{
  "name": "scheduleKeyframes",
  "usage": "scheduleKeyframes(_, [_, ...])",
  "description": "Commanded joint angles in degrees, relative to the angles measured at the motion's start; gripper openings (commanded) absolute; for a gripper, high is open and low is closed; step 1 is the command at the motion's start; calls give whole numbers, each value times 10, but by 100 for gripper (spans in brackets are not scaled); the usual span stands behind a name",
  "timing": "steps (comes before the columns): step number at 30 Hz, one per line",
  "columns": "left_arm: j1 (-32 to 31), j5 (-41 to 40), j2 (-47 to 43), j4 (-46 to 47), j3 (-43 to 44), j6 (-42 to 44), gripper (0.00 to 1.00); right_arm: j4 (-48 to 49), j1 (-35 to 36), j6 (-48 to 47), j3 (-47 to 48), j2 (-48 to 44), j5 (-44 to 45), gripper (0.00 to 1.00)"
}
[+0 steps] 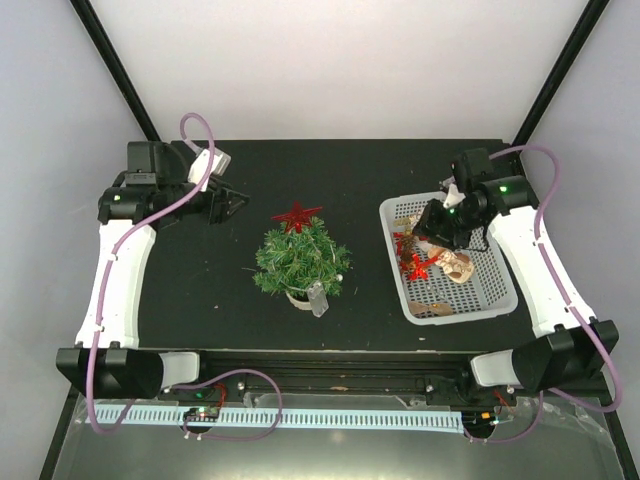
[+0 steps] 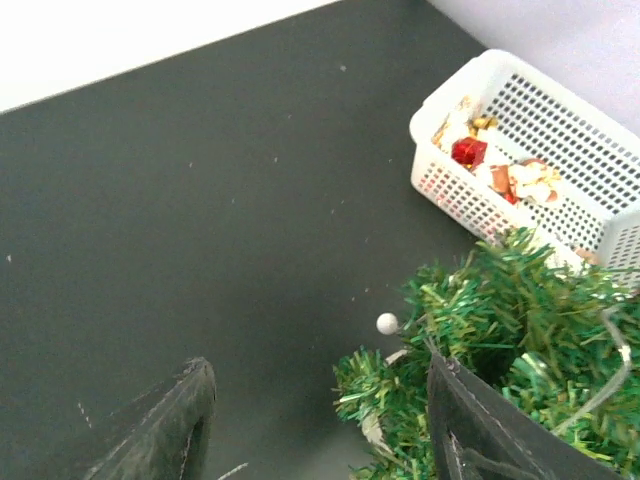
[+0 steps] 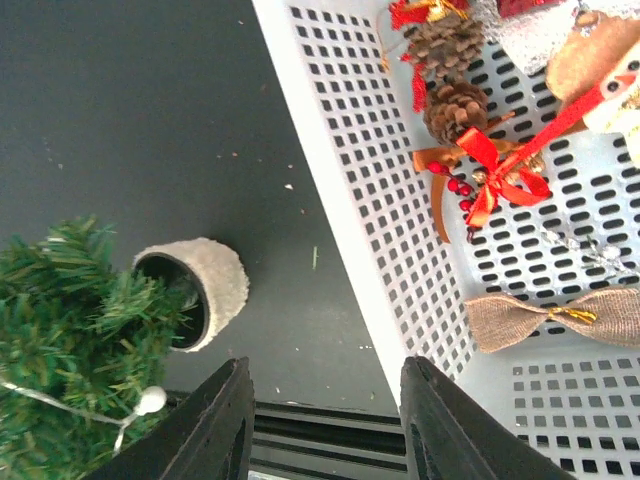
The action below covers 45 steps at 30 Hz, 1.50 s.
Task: Decorate the small christmas tree
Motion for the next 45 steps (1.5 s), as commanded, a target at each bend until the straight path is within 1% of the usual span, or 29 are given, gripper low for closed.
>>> scheduleKeyframes(1, [0,-36,29,-60,20,16,61,41,-4,12,-43,-19,33,42])
scheduleKeyframes(3, [-3,-68,47,-103,28,80,62,45,-5,14,-56,-16,54,42])
scheduleKeyframes(7, [-2,-177,53,-152,41,138,62,61,-4,13,-76,-22,89,41])
scheduleKeyframes(11, [-2,-195,44,-172,51,158,63,93,-5,21,-117,-36,97,41])
scheduleKeyframes(15, [-3,-179,44,-165,60,140,63,121,-5,30,-144,-37,98,42])
scheduleKeyframes(18, [-2,-159,54,-156,48,128,63,114,-5,34,-149,-39,103,41])
scheduleKeyframes(20, [-1,-133,66,-150,25,126,63,121,-4,35,-159,-49,102,41])
scheduleKeyframes(23, [-1,-110,75,-136,-17,129,61,122,-4,44,-176,-58,135,42])
scheduleKeyframes(27, [2,-91,42,-79,-85,122,62,93,-6,58,-160,-38,175,42])
scheduleKeyframes(30, [2,-70,31,-51,-104,98,62,99,-24,77,-162,-22,181,42])
scheduleKeyframes(35, [2,-30,30,-36,-108,50,62,118,-54,85,-126,59,176,38])
scheduleKeyframes(39, [2,-1,30,-15,-123,40,62,139,-65,89,-99,116,189,39])
scheduleKeyframes(42, [2,4,56,-33,-101,39,62,157,-80,83,-91,155,167,41])
scheduleKeyframes(45, [3,5,64,-44,-90,41,61,169,-82,65,-74,192,180,45])
